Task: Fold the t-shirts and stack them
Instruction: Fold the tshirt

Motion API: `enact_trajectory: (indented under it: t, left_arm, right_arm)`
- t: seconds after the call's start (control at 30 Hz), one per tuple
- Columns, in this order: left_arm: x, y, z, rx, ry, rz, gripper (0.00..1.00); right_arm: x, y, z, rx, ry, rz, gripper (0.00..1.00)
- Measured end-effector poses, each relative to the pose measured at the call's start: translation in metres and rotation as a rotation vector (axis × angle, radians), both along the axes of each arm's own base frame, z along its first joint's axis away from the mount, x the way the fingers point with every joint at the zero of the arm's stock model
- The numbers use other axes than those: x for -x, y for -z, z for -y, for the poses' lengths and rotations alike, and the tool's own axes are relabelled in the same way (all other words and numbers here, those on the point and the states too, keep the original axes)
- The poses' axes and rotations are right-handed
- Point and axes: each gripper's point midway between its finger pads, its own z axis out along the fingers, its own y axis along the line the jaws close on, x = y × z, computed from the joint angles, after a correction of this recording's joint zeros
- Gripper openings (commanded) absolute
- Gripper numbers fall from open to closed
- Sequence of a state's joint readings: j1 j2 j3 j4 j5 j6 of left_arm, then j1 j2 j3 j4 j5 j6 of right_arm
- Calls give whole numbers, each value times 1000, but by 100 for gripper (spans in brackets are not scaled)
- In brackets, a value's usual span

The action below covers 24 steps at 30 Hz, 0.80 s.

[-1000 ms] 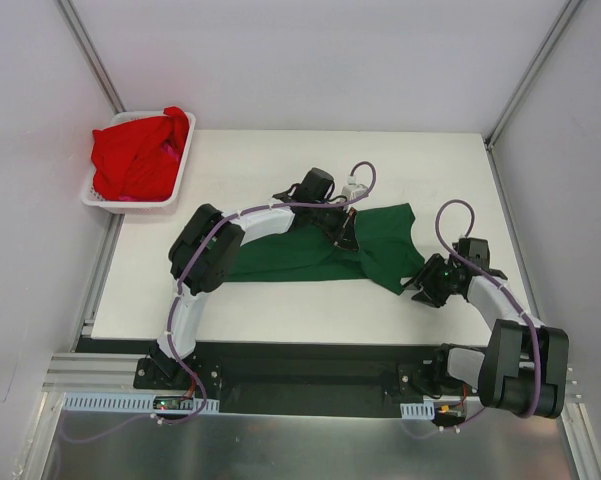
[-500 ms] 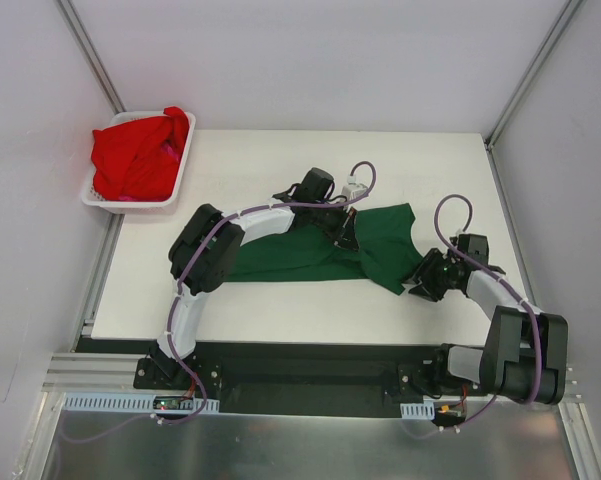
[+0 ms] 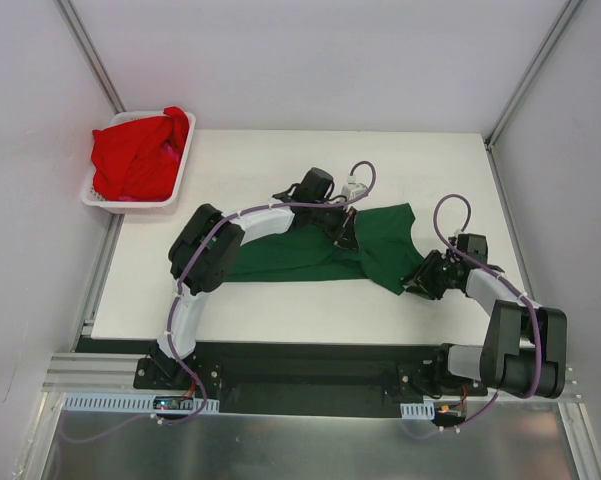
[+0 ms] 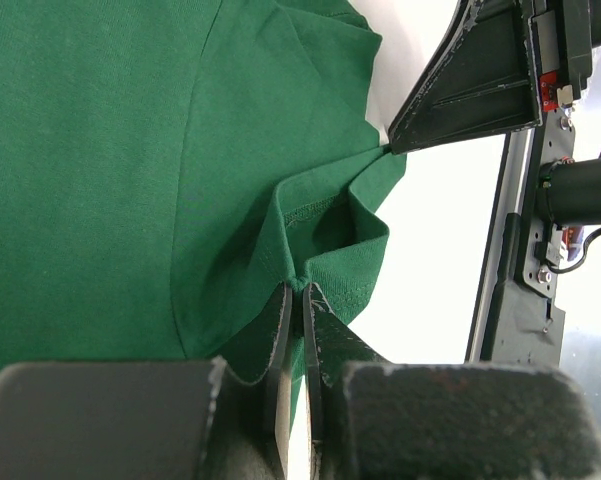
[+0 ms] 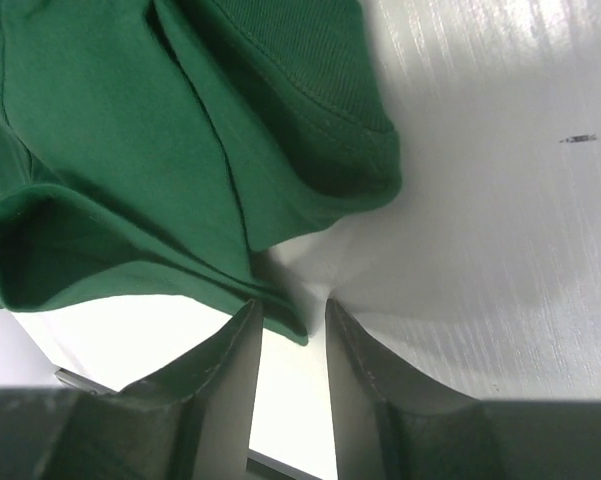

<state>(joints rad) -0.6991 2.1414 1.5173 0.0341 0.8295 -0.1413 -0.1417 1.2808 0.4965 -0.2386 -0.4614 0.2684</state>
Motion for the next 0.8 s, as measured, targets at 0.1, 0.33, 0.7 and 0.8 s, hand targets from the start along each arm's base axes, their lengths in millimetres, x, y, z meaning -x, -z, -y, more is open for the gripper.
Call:
enact_trajectory:
  t: [0.1, 0.33, 0.7, 0.8]
  left_arm:
    - [0, 0, 0, 2, 0, 3, 0]
    - [0, 1, 0, 2, 0, 3, 0]
    - [0, 2, 0, 2, -1, 1, 0]
    - [1, 2, 0, 1, -1, 0, 0]
  right_arm:
    - [0, 0, 0, 0, 0, 0, 34]
    - [1, 1, 0, -1, -1, -2, 31]
    - [2, 0, -2, -11, -14, 2, 30]
    - [2, -1, -3, -12, -17, 4, 24]
